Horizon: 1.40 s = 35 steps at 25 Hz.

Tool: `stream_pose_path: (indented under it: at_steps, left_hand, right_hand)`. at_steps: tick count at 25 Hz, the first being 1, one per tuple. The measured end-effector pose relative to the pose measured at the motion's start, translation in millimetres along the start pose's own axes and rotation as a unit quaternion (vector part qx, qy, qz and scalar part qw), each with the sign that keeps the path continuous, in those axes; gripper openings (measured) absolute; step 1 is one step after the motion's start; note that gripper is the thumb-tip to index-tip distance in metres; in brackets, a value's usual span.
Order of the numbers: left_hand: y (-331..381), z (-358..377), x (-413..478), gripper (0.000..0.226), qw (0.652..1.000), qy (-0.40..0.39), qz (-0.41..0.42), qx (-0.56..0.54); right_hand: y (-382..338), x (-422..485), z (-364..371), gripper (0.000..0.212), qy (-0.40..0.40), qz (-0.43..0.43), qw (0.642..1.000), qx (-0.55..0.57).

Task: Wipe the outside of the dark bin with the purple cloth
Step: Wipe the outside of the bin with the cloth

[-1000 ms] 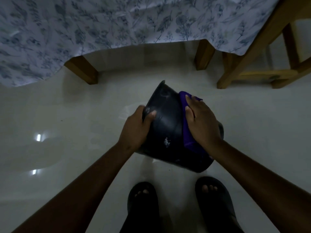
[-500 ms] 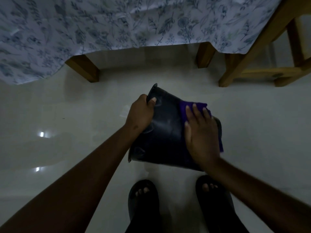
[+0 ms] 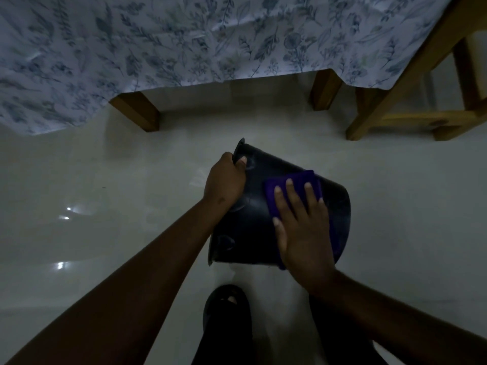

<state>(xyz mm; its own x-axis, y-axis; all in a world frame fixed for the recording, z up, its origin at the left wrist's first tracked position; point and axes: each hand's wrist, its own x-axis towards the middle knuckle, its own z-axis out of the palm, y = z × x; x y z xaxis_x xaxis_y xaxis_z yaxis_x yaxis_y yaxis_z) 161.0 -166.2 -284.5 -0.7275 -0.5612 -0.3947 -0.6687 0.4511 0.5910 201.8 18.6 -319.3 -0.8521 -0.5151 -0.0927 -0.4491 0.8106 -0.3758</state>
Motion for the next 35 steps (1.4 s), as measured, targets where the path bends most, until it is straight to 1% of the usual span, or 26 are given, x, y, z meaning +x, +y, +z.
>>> stream_pose_path:
  at_steps: [1,3,5,7,9,11,12,13,14,16,17,19,21,22,24,25,26,27,28,30,31,32,33,35]
  left_hand:
    - [0,0,1,0.031,1.000,0.001,0.001,-0.001]
    - [-1,1,-1,0.030,1.000,0.003,0.003,-0.010]
    - [-2,0,-6,0.030,1.000,0.012,0.002,-0.012]
    - [-3,-1,-10,0.032,1.000,0.017,-0.001,-0.014]
    - [-4,-1,-12,0.033,1.000,0.018,-0.005,-0.018]
    - [-5,2,-8,0.034,1.000,0.024,-0.010,-0.004]
    - [-3,1,-5,0.033,1.000,0.023,-0.012,0.005]
    - [-1,0,-3,0.031,1.000,0.015,-0.012,-0.005]
    - [2,-2,-2,0.029,0.999,-0.006,-0.012,-0.044]
    - [2,-9,-9,0.025,0.987,-0.068,-0.007,-0.146]
    - [-2,-12,-17,0.025,0.984,-0.081,0.007,-0.161]
    - [-13,-14,-36,0.024,0.990,-0.071,0.049,-0.109]
    - [-18,-13,-36,0.027,0.995,-0.030,0.071,-0.057]
    - [-17,-12,-29,0.027,0.996,-0.021,0.074,-0.044]
    - [-8,-12,-15,0.027,0.996,-0.025,0.077,-0.032]
    - [-4,-10,-11,0.026,0.996,-0.025,0.082,-0.030]
    - [-1,-8,-10,0.026,0.996,-0.024,0.084,-0.028]
    - [-1,-7,-10,0.025,0.996,-0.024,0.082,-0.024]
    - [-1,-6,-10,0.022,0.996,-0.022,0.080,-0.016]
    - [-1,-7,-10,0.018,0.997,-0.020,0.072,0.000]
    - [0,-7,-9,0.020,0.998,-0.018,0.067,0.000]
    - [2,-7,-6,0.024,0.998,-0.018,0.063,-0.003]
    - [4,-7,-1,0.028,0.998,-0.017,0.058,0.000]
    - [7,-3,7,0.032,0.999,-0.017,0.044,0.014]
  right_hand:
    - [-4,-6,2,0.055,-0.007,-0.026,1.000,0.000]
    - [-3,18,1,0.054,-0.010,-0.052,0.999,-0.005]
    - [8,63,-4,0.054,-0.011,-0.015,1.000,0.015]
    - [25,77,-8,0.059,-0.016,0.039,0.998,0.045]
    - [23,47,-5,0.058,-0.003,0.047,0.998,0.031]
    - [6,2,0,0.055,-0.009,-0.008,1.000,-0.002]
    - [1,-7,2,0.055,-0.011,-0.035,0.999,-0.009]
    - [1,-3,4,0.055,-0.011,-0.052,0.998,-0.016]
    - [3,11,2,0.055,-0.006,-0.055,0.998,-0.017]
    - [12,54,-6,0.054,0.004,-0.021,1.000,0.001]
    - [19,78,-10,0.054,0.004,-0.001,1.000,0.018]
    - [33,104,-15,0.055,-0.010,0.027,0.998,0.052]
    - [33,90,-13,0.053,-0.012,0.035,0.998,0.058]
    - [28,70,-10,0.053,-0.005,0.030,0.999,0.042]
    - [8,21,-5,0.055,0.004,-0.012,1.000,0.005]
    - [5,11,-2,0.056,0.005,-0.036,0.999,-0.005]
    - [7,18,-3,0.055,0.003,-0.060,0.998,-0.004]
    - [13,38,-6,0.054,0.000,-0.064,0.998,0.003]
    - [19,64,-9,0.053,-0.013,-0.039,0.999,0.024]
    - [37,100,-18,0.050,-0.035,0.042,0.994,0.094]
    - [44,101,-19,0.049,-0.031,0.067,0.991,0.112]
    - [47,89,-18,0.050,-0.023,0.075,0.992,0.099]
    - [42,65,-15,0.053,-0.014,0.064,0.996,0.067]
    - [21,14,-8,0.057,-0.021,-0.014,1.000,0.011]
